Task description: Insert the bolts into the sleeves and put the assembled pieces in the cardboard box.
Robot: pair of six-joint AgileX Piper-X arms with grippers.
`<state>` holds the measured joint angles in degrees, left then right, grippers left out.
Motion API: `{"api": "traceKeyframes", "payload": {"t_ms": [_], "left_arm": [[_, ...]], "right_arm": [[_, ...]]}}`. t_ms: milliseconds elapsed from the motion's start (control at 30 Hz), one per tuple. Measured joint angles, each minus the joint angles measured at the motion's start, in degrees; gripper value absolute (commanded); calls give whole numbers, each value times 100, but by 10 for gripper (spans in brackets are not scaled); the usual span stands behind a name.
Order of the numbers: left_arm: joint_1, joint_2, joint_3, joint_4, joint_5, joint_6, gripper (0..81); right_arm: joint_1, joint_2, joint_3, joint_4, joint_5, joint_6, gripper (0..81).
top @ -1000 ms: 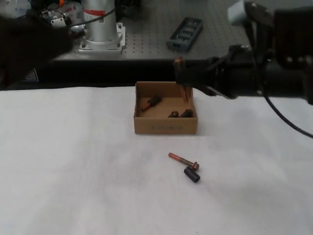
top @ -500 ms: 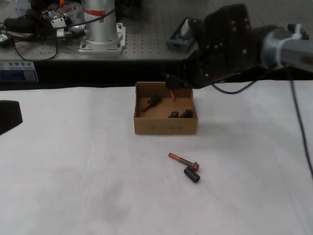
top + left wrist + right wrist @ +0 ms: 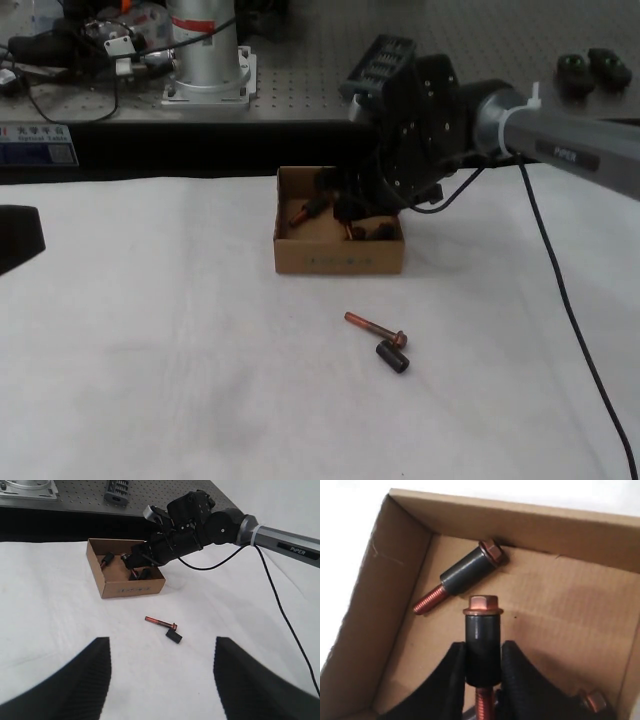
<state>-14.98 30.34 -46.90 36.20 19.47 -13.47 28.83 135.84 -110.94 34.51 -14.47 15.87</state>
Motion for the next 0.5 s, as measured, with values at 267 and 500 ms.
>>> {"api": "traceKeyframes", "payload": {"t_ms": [267, 500], "left_arm": [[0, 0, 0, 0, 0, 0, 439], [0, 0, 0, 0, 0, 0, 439]], "right_arm": [[0, -63, 0, 303, -113, 0, 314], [0, -408, 0, 635, -207, -98, 314]]}}
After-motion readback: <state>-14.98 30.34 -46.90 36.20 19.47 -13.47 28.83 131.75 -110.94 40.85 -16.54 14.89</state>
